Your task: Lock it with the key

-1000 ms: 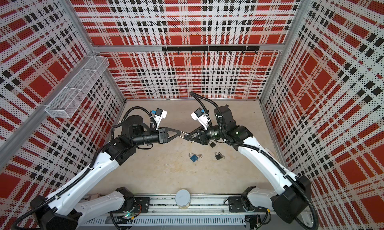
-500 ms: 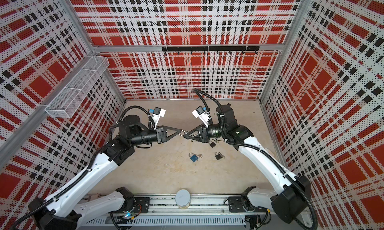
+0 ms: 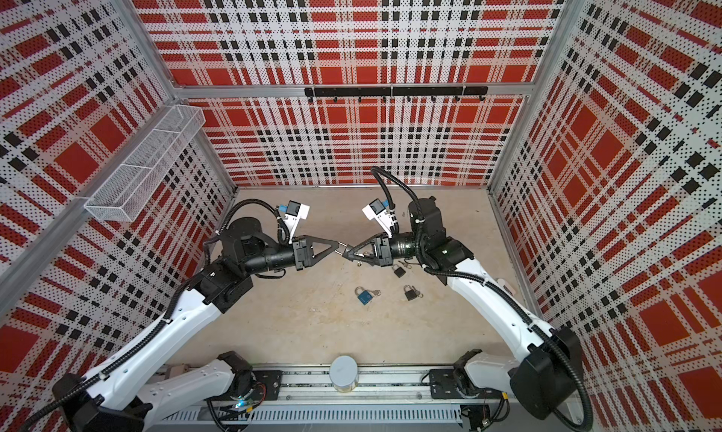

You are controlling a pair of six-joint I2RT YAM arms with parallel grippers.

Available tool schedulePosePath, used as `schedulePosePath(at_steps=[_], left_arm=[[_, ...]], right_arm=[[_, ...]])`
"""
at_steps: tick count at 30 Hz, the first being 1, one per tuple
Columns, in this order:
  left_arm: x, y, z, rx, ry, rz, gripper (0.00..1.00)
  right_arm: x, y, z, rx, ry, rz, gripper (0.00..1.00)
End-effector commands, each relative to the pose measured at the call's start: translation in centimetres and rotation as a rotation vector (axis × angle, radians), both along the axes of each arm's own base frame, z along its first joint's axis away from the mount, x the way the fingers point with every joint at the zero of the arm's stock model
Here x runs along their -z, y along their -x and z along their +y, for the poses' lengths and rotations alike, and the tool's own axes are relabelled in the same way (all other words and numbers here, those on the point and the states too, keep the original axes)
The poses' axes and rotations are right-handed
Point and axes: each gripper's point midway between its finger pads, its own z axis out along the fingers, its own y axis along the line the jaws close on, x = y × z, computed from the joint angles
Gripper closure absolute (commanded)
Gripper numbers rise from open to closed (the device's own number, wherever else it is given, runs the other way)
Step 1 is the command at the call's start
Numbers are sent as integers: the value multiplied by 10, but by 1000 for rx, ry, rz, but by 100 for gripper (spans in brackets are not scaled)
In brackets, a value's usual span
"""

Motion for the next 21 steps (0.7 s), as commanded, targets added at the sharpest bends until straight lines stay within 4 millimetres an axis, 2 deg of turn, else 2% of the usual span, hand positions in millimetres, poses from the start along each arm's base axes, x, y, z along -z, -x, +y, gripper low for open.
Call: schedulePosePath(at_steps=[1,21], left_arm=[[36,-14,4,-64,-76,62,100],[51,-21,1,-71,-94,67,100]], right_arm=[[-47,29,-2,-127,-137,-170,100],[-51,33,-2,-151,-165,-168,100]])
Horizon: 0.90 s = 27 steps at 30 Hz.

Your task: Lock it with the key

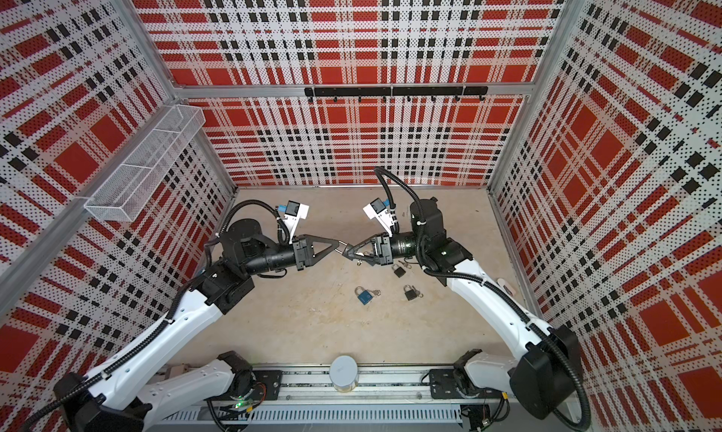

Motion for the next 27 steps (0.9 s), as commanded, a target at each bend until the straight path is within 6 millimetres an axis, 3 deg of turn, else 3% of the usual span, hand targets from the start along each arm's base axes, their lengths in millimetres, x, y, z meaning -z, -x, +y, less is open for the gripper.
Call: schedulePosePath(at_steps=[1,27], left_arm=[[51,-16,2,-65,-105,104,100],[64,11,-14,-10,-118,140,100]], right_arm=[[-49,33,-3,-140,-142,-205,100],[-49,24,0,-101,-137,-217,100]])
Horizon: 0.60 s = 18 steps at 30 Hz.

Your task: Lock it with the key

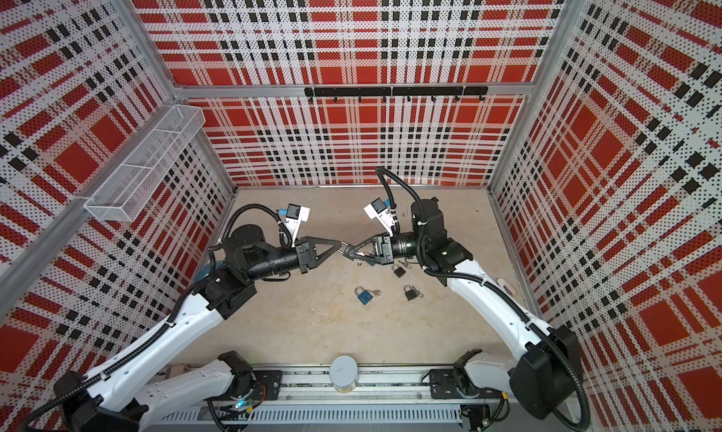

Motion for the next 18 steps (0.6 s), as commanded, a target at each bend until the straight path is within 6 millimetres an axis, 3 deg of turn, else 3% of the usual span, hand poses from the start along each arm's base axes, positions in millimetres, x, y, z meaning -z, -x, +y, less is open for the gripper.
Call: schedulePosePath(at_steps=[1,9,18], left_arm=[[60,5,-6,14,-122,161,100],[65,15,-16,42,-132,175,100],[78,39,-35,82,-125,201,100]], right_arm=[[-49,25,2,-100,-138,-234,100],[-47,21,3,-89,-132,-235,100],[-41,11,9,-79,-121,-242,100]])
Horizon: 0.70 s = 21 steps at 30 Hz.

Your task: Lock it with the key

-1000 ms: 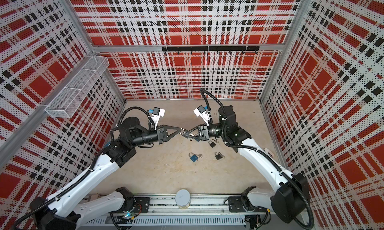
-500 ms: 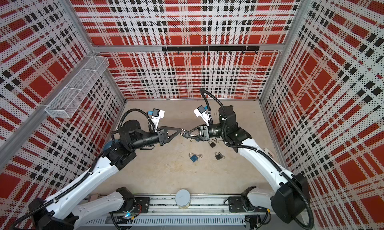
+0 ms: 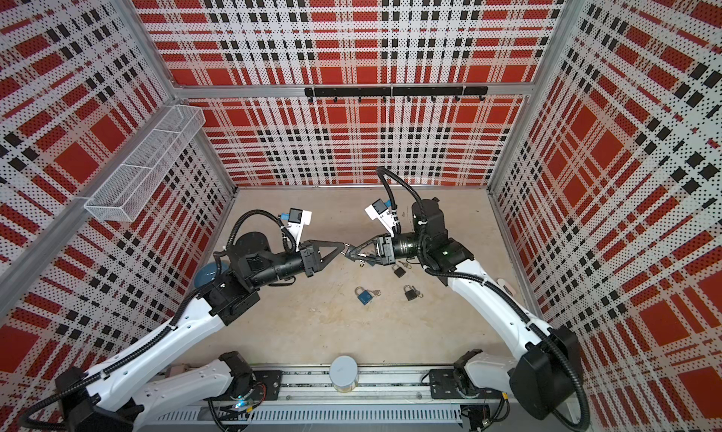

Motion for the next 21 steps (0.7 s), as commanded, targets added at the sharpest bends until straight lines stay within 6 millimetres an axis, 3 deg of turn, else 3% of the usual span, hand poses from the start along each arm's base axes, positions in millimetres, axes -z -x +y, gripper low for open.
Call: schedulePosePath(at_steps=[1,9,21], left_arm=[[71,36,-24,147,-140,189,100],[63,19,-10,82,-123,174,100],[24,-1,7,50,-29,117,100]], right_arm=[[-47,9,12,-69,-137,-259,100],[-44,7,12,-53,-128,-247,100],[-23,0,12,-6,-80,-219,100]])
